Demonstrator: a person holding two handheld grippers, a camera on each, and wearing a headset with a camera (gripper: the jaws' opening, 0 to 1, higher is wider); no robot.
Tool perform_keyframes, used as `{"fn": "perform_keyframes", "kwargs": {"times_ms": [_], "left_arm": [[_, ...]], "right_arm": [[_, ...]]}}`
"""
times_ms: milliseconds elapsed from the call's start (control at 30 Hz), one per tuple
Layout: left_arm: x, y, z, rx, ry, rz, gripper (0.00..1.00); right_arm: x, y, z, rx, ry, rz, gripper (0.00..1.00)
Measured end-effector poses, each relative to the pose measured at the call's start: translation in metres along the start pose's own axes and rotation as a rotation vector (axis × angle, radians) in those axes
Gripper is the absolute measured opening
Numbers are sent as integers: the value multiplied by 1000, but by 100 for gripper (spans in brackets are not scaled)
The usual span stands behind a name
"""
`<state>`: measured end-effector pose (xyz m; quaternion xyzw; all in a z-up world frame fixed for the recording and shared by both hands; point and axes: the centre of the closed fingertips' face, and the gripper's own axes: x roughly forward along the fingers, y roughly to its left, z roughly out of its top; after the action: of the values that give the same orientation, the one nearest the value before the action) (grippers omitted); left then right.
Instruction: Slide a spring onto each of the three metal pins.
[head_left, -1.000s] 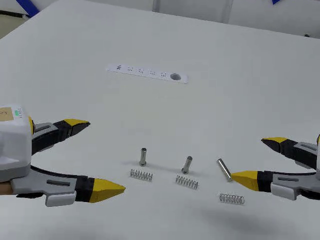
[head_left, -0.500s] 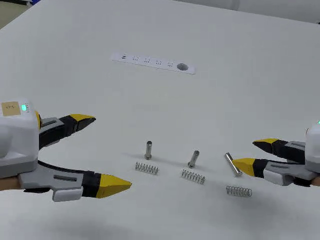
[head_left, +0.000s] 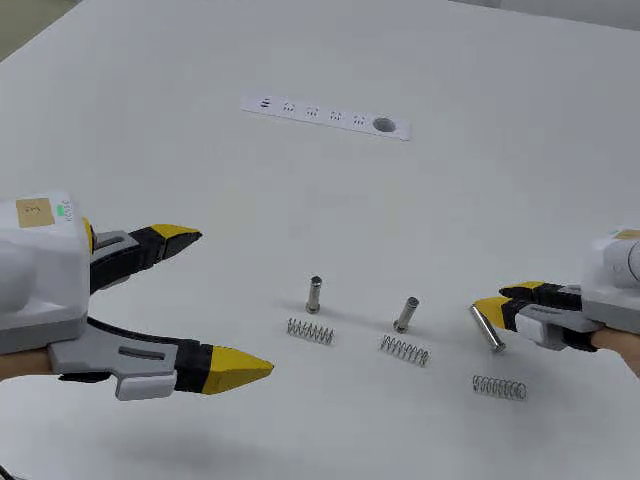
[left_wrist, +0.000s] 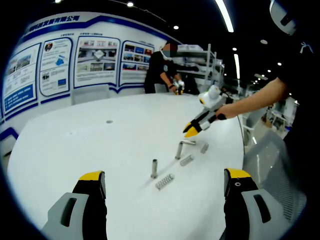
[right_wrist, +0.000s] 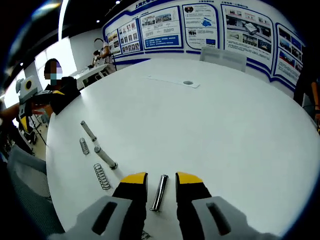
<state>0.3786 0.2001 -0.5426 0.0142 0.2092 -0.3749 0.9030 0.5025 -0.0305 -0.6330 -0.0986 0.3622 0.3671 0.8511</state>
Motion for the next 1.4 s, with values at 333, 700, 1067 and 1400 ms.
{"fn": "perform_keyframes", "kwargs": {"times_ms": [333, 700, 1067, 1400], "left_arm": [[2, -1, 0, -4, 6, -3, 100], [1, -2, 2, -5, -1, -7, 100], [6, -4, 6, 5, -1, -16, 100], [10, 8, 18, 13, -17, 2, 99]], "right_arm": [[14, 3, -11, -17, 63, -20, 21], [20, -3, -17, -37, 124, -69, 16], [23, 1, -23, -28, 148, -95, 13], [26, -9, -23, -10, 136, -102, 8]]}}
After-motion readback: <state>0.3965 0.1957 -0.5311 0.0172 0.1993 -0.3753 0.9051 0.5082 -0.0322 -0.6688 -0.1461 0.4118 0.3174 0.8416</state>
